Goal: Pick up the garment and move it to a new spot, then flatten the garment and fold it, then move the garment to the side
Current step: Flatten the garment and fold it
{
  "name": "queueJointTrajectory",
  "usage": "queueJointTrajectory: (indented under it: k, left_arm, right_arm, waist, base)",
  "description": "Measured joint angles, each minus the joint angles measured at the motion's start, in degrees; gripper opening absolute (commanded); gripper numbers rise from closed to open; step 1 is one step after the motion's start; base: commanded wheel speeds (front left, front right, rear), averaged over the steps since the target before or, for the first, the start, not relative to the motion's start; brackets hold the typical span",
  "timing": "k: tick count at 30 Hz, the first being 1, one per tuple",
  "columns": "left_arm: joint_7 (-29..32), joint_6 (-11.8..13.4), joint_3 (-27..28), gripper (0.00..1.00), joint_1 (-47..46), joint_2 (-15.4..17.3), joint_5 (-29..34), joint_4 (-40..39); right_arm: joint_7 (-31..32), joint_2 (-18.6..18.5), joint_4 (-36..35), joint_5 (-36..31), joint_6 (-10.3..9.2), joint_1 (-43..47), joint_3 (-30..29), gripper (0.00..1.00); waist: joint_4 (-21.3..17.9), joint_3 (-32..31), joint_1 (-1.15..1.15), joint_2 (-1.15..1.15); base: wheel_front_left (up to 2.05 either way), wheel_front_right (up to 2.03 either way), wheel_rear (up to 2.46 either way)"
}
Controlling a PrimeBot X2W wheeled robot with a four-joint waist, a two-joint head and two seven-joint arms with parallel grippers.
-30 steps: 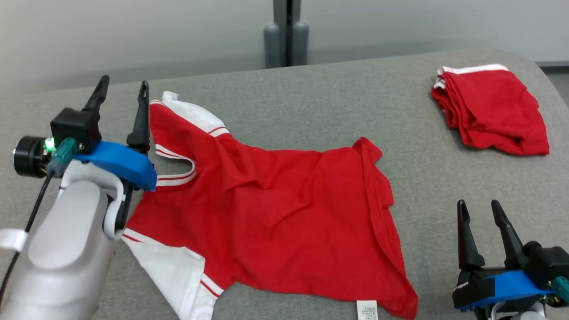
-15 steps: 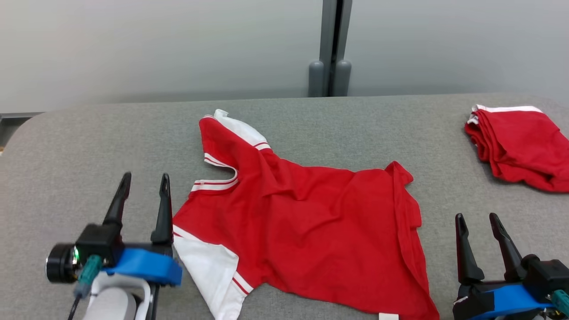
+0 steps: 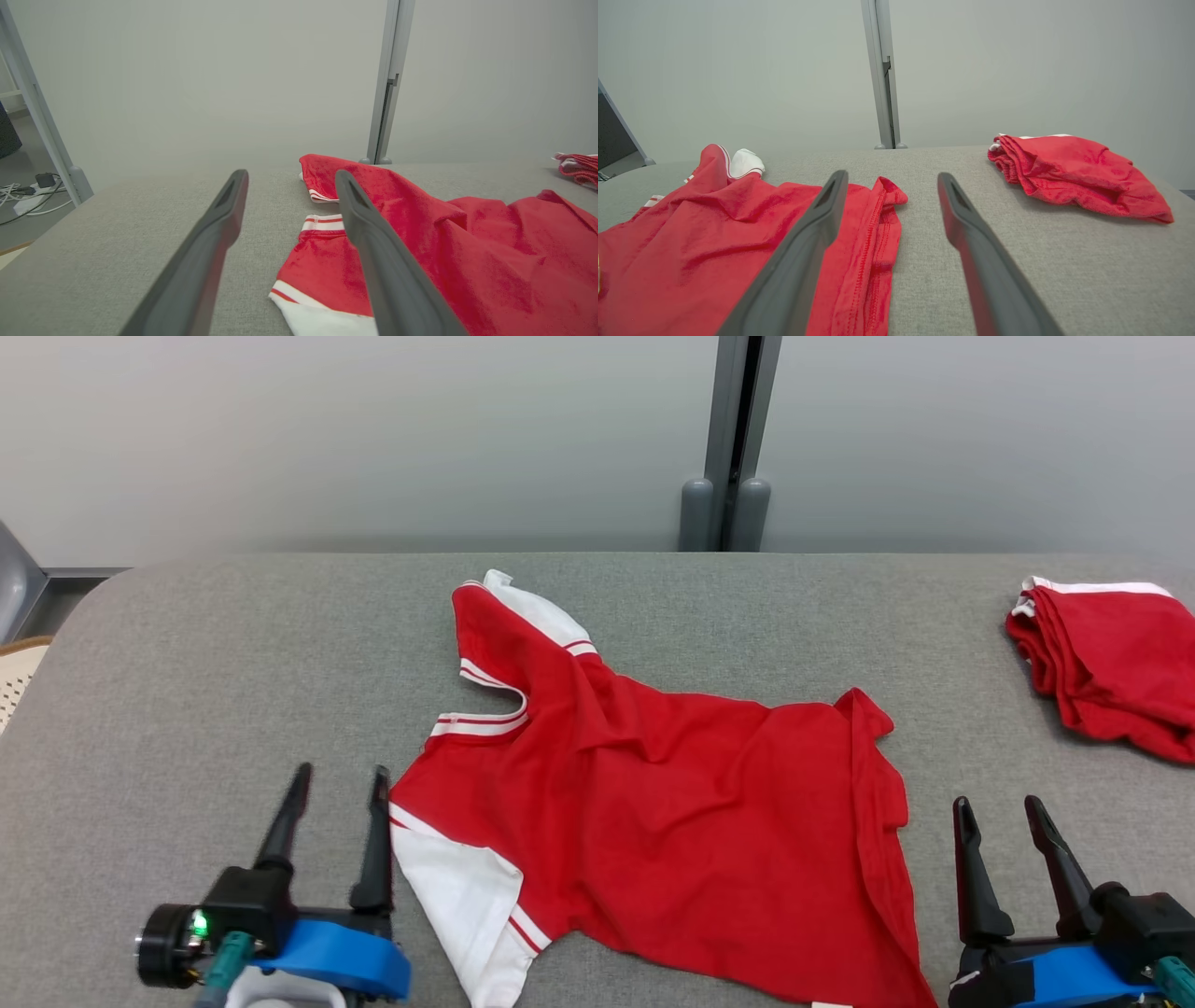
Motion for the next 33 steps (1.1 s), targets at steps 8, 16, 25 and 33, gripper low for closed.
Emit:
queueJointTrajectory:
  k: [8,16,25,33]
  left_arm:
    - [0.01,-2.97,-5.0,1.0,-0.47,-2.94,1.12,7.73]
    - [0.19,-4.34,-7.83,1.0,-1.43,-4.63,1.69,15.9]
    - [0.08,-4.95,-9.1,1.0,-4.04,-5.82,1.98,22.76]
    - [0.0,-4.9,-8.99,0.44,-6.45,-6.24,2.29,28.02]
  right_arm:
    - [0.0,-0.01,0.31,0.09,0.0,0.05,0.58,1.0]
    - [0.0,0.0,0.22,0.1,0.0,-0.05,0.65,1.0]
    - [0.0,-0.01,0.16,0.08,0.0,-0.67,0.96,1.0]
    - [0.0,-0.01,0.2,0.01,0.0,-0.94,0.81,1.0]
  waist:
    - [-1.65,0.32,0.0,0.0]
    - [-3.05,1.57,0.0,0.0]
    - [-4.36,2.84,0.01,0.0]
    - [-5.23,3.11,0.01,0.0]
  base:
    - [0.0,0.0,0.0]
    - [0.0,0.0,0.0]
    - [0.0,0.0,0.0]
    - [0.0,0.0,0.0]
